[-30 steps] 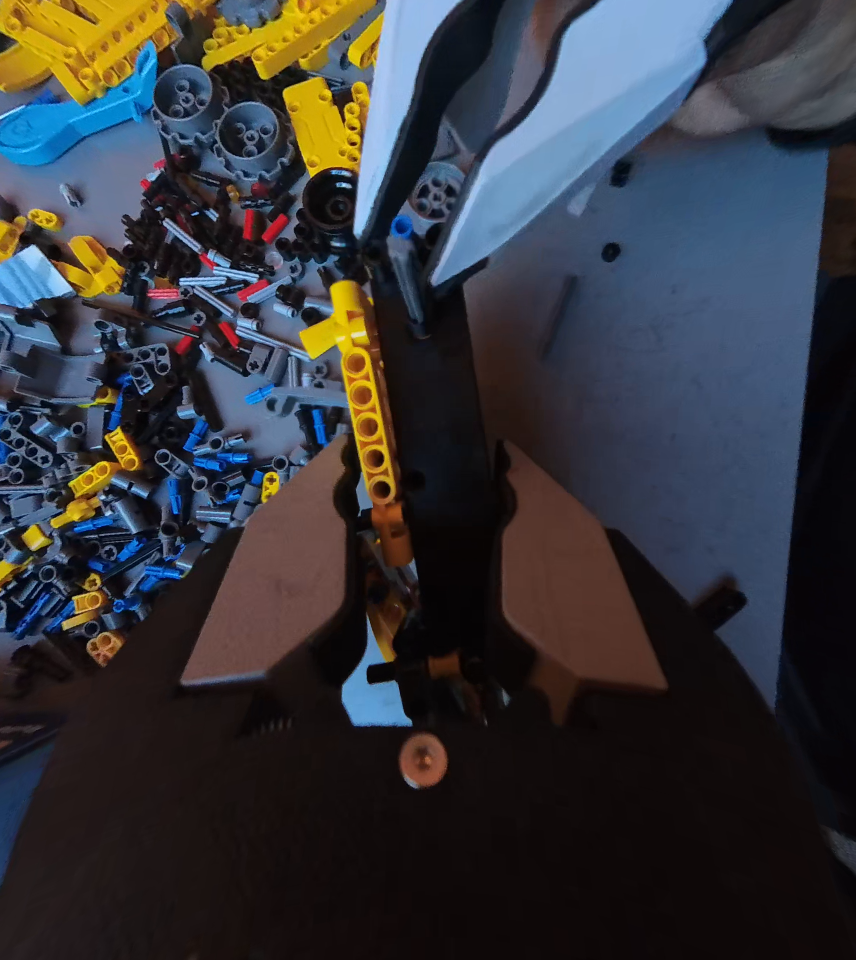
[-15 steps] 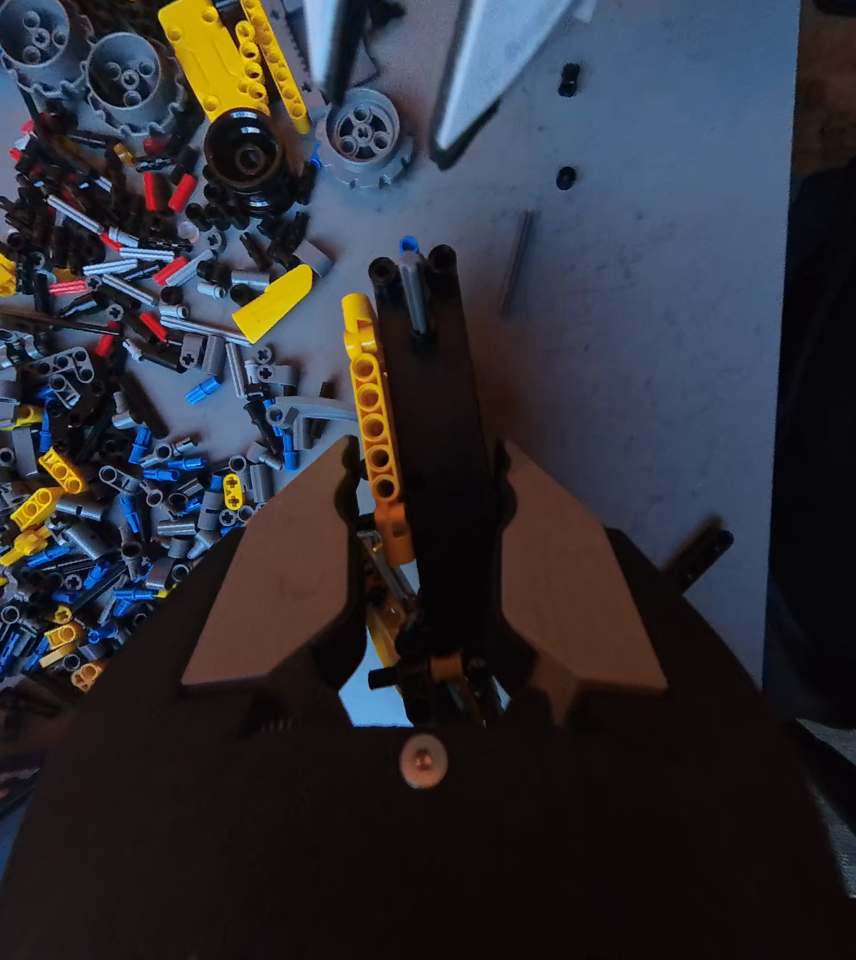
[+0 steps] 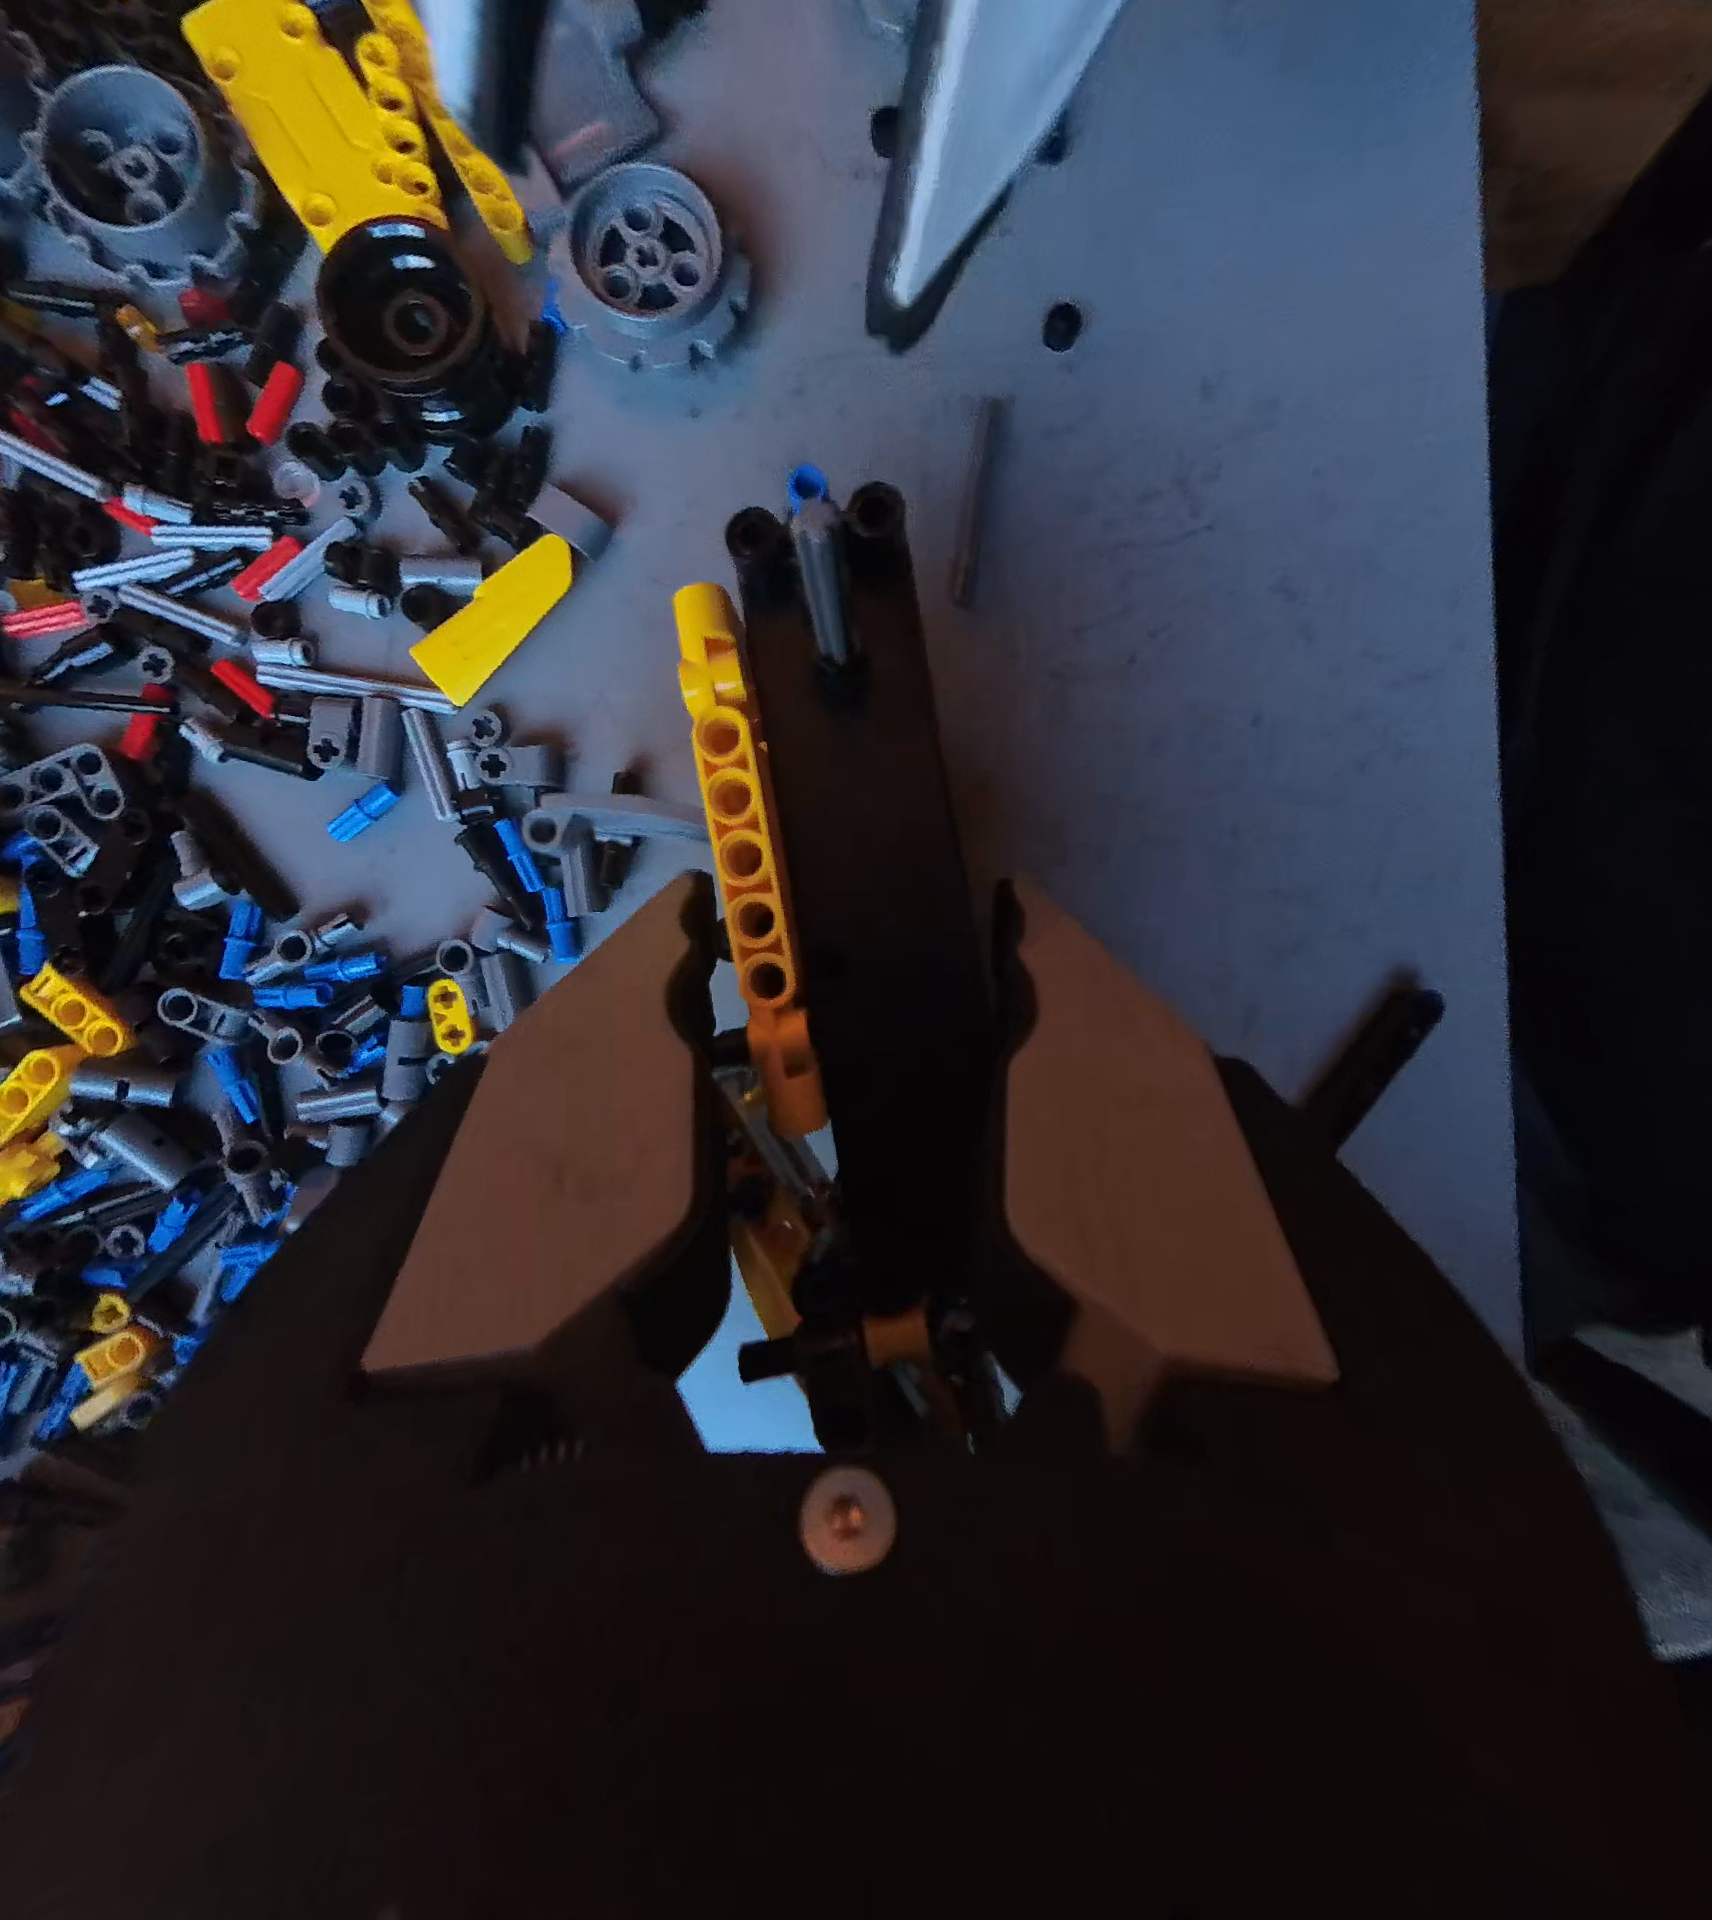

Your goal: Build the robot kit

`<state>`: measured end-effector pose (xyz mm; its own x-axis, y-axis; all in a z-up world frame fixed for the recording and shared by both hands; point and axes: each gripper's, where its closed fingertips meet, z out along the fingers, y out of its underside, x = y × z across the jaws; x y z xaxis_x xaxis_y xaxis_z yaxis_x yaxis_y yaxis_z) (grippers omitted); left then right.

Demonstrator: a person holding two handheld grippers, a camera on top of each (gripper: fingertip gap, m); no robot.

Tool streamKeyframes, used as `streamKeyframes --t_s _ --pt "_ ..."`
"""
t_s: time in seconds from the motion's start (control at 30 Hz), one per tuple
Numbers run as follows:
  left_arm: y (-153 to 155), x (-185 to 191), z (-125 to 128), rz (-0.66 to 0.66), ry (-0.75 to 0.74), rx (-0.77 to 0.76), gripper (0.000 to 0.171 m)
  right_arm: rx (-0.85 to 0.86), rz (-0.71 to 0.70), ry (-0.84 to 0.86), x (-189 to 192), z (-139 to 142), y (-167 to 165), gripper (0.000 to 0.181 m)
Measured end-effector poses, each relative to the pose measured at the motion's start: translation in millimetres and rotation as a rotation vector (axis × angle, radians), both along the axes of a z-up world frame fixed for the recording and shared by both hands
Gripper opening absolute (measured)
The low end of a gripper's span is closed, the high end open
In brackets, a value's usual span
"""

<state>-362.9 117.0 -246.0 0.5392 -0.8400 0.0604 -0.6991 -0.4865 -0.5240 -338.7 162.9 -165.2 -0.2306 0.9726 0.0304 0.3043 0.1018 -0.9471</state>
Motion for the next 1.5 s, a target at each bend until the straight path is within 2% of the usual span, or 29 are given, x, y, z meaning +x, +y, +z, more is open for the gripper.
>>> streamKeyframes --t_s 0.1,0.13,0.2,0.23,0.33,0.53,0.7,0.73,0.9,1.07,1.1,1.23,1.27,1.33,1.5 --pt "2.7 -2.5 0.8 -0.042 -0.047 -0.047 0.05 -0.011 -0.006 0.012 -3.7 8.3 7.7 0.038" --pt "3.6 -2.8 1.0 -0.044 -0.066 -0.061 0.05 -0.013 0.0 0.012 -4.3 9.3 8.4 0.034" --pt "4.2 -1.3 2.8 -0.046 -0.108 -0.064 0.05 -0.005 0.007 0.014 -3.9 8.7 9.1 0.007" --pt "4.4 -0.2 3.7 -0.05 -0.121 -0.053 0.051 -0.009 0.0 0.015 -2.9 8.4 9.4 0.0" --pt "7.4 -3.0 0.9 -0.048 -0.047 -0.032 0.05 -0.068 0.024 -0.007 0.9 5.8 -0.6 0.0" --pt "10.4 10.7 2.6 -0.024 -0.092 -0.015 0.052 -0.063 -0.101 -0.132 3.5 -19.8 5.0 0.0" --pt "11.6 14.9 4.3 0.001 -0.167 -0.034 0.055 -0.075 -0.178 -0.085 13.8 -20.2 12.3 0.0" --pt "11.6 15.0 4.2 0.002 -0.167 -0.033 0.055 -0.08 -0.184 -0.08 14.5 -20.7 12.9 0.005" --pt "11.8 16.3 3.8 0.001 -0.163 -0.031 0.056 -0.066 -0.152 -0.081 13.5 -18.7 6.2 0.02" --pt "11.9 18.1 0.3 0.006 -0.144 -0.03 0.059 -0.029 -0.115 -0.166 12.5 -28.1 -1.7 0.01" --pt "14.3 17.9 -0.1 0.027 -0.134 -0.026 0.059 -0.041 -0.118 -0.178 12.3 -28.9 -3.4 0.013" --pt "20.9 19.9 -1.2 0.089 -0.101 -0.006 0.059 0.033 -0.239 -0.211 13.4 -37.4 10.8 0.022" --pt "21.3 19.8 -1.5 0.099 -0.094 -0.007 0.059 0.028 -0.258 -0.199 12.7 -35.9 12.9 0.022" --pt "22.3 19.3 -2.2 0.118 -0.079 -0.006 0.059 -0.017 -0.243 -0.195 10.5 -37.1 7.9 0.008" --pt "24.2 16.9 -3.6 0.121 -0.021 0.032 0.061 -0.071 -0.283 -0.199 9.2 -38.9 9.2 0.008"
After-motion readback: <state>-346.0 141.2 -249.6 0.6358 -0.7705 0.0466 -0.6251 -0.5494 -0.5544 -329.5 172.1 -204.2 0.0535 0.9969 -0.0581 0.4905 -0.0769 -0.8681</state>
